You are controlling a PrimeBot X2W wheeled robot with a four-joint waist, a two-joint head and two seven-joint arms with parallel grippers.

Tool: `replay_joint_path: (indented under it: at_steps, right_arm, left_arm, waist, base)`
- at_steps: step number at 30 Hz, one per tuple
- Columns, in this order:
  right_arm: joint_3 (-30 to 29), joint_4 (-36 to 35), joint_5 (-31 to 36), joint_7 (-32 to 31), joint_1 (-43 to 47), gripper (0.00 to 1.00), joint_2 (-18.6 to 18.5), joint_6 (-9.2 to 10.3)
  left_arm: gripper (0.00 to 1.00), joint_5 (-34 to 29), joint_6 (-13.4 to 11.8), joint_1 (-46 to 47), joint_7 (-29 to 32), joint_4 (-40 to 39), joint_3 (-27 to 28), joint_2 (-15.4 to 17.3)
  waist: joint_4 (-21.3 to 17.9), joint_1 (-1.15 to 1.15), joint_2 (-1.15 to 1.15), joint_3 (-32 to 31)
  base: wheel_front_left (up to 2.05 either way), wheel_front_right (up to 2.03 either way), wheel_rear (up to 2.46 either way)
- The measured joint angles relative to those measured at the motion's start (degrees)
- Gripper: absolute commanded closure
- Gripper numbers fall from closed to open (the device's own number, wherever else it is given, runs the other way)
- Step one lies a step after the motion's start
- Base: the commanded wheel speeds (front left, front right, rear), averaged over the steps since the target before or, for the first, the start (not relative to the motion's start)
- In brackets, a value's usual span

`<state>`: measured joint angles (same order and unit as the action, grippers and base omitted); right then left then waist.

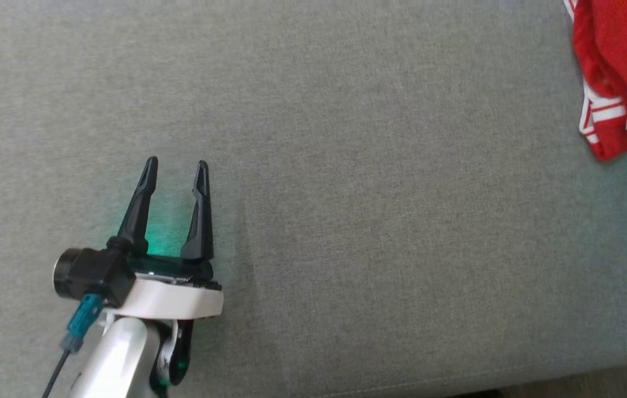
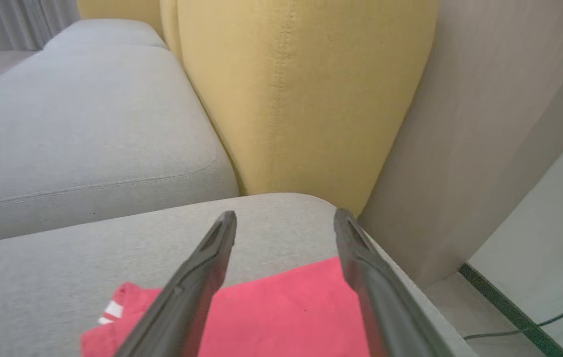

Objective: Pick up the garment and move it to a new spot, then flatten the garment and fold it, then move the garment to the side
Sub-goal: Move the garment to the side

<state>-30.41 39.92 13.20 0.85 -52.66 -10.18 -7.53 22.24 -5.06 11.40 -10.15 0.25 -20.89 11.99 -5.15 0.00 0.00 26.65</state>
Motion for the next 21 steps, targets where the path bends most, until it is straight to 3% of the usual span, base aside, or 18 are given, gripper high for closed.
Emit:
replay_joint_path:
  at_steps: [10,16,21]
  right_arm:
    - [7.6,-1.2,-1.7,1.8,3.4,0.0,2.7,0.0]
    - [13.7,-4.4,-4.8,2.1,12.4,0.0,5.0,0.0]
    - [20.0,-11.7,-10.5,2.8,24.3,0.0,6.8,0.0]
  left_arm:
    - [0.0,2.0,-0.3,-0.5,-2.1,3.8,0.6,-1.4]
    - [0.0,3.4,-1.0,-3.6,-3.1,6.8,2.2,-1.9]
    - [0.0,4.5,-1.0,-6.3,-3.6,9.3,3.8,-2.4]
  waist:
    - [2.3,-0.01,0.0,-6.3]
    - [4.6,-0.01,0.0,-11.9]
    - [7.9,-0.02,0.0,-17.8]
  base:
    - [0.0,0.0,0.0]
    - [0.0,0.0,0.0]
    - [0.0,0.0,0.0]
